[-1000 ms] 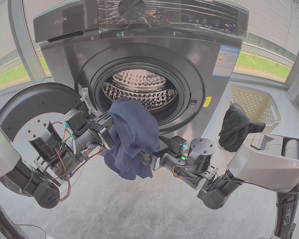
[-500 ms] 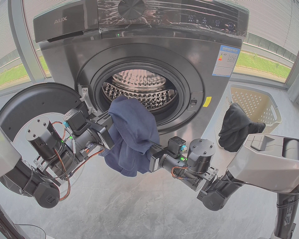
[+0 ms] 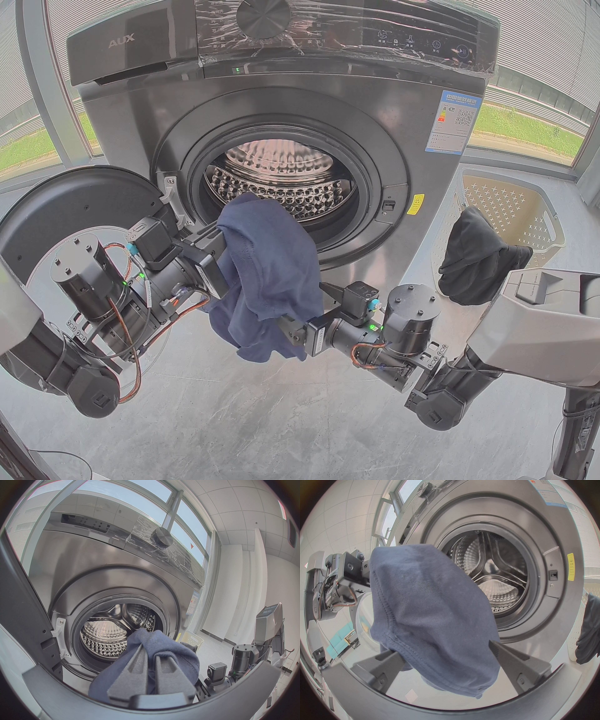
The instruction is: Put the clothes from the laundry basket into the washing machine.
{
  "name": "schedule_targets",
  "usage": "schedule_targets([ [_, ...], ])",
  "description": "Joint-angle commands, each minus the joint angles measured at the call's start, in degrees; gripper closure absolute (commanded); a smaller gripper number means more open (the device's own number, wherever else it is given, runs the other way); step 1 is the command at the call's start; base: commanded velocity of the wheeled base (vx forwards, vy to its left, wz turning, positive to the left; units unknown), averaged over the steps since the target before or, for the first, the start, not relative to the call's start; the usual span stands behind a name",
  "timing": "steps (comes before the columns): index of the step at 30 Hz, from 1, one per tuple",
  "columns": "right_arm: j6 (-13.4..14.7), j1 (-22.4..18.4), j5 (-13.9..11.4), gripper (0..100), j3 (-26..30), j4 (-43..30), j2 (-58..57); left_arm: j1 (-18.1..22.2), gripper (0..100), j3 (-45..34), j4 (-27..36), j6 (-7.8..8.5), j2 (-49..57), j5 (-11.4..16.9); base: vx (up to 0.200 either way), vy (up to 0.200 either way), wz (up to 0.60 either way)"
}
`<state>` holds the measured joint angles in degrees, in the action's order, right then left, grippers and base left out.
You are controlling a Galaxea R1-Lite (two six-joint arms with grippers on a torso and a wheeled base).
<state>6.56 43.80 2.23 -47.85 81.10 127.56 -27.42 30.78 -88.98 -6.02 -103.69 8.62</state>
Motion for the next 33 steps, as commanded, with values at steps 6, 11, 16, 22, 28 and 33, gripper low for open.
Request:
schedule_targets([
  [6,-0.93,1.55,-0.21,0,-3.66,-0.68,1.81,-0.27,100,-0.02,-0.05,-0.04,0.07,-0.01,0.0,0.0,0.0],
  [11,-0.93,1.99,-0.21,0,-5.68,-0.77,3.22,-0.36,100,-0.02,-0.05,-0.04,-0.11,-0.01,0.0,0.0,0.0],
  [16,-0.93,1.99,-0.03,0,-8.05,-0.68,4.89,-0.36,100,0.07,-0.05,-0.13,-0.37,-0.09,0.0,0.0,0.0],
  [22,-0.76,2.08,-0.03,100,-8.05,-0.07,4.54,0.08,100,0.07,-0.05,-0.13,-0.55,-0.09,0.0,0.0,0.0],
  [28,-0.41,1.9,0.05,100,-1.81,0.28,-1.26,0.26,100,-0.02,-0.05,-0.22,-0.63,-0.09,0.0,0.0,0.0],
  [33,-0.14,0.23,0.49,100,5.13,-0.33,-9.53,0.35,100,-0.63,-0.05,-0.13,-0.55,-0.01,0.0,0.0,0.0],
])
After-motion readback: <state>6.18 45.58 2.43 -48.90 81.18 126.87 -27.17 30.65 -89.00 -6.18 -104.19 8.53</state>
